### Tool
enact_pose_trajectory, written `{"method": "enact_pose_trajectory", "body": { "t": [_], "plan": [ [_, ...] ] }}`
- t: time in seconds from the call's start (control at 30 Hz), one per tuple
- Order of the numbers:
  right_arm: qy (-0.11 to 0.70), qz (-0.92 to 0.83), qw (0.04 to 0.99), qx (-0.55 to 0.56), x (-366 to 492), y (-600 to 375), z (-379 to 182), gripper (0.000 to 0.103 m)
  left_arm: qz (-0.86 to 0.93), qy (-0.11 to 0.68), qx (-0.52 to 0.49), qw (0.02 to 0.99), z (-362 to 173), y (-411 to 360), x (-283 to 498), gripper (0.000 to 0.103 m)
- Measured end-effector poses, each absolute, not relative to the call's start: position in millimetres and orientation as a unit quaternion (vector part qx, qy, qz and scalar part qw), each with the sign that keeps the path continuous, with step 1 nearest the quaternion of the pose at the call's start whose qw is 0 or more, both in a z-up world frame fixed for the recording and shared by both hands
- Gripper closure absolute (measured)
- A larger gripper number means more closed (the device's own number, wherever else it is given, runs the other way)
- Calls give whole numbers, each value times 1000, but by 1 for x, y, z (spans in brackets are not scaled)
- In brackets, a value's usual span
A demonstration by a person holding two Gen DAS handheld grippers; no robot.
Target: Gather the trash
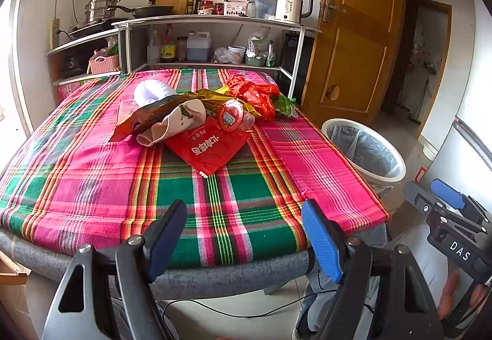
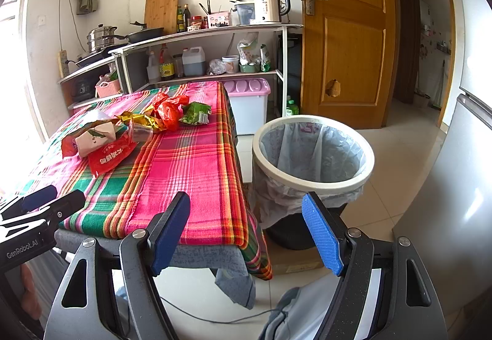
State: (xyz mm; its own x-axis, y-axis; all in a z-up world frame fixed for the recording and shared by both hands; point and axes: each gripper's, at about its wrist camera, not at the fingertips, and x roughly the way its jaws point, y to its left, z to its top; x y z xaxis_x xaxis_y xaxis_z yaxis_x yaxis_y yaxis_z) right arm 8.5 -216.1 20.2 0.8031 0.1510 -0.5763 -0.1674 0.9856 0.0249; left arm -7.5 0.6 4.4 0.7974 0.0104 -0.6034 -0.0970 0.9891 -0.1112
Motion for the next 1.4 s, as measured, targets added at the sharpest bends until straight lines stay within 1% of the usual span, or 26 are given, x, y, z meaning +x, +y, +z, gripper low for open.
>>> {"method": "enact_pose_trajectory", "body": {
  "t": [1.13, 1.4],
  "plan": [
    [307, 90, 947, -24, 13, -207, 16, 28, 28, 318, -70, 945, 3, -2, -3, 24],
    [311, 106, 944, -28, 24, -200, 17, 28, 33, 322, -73, 943, -1, 16, 4, 24]
  ]
}}
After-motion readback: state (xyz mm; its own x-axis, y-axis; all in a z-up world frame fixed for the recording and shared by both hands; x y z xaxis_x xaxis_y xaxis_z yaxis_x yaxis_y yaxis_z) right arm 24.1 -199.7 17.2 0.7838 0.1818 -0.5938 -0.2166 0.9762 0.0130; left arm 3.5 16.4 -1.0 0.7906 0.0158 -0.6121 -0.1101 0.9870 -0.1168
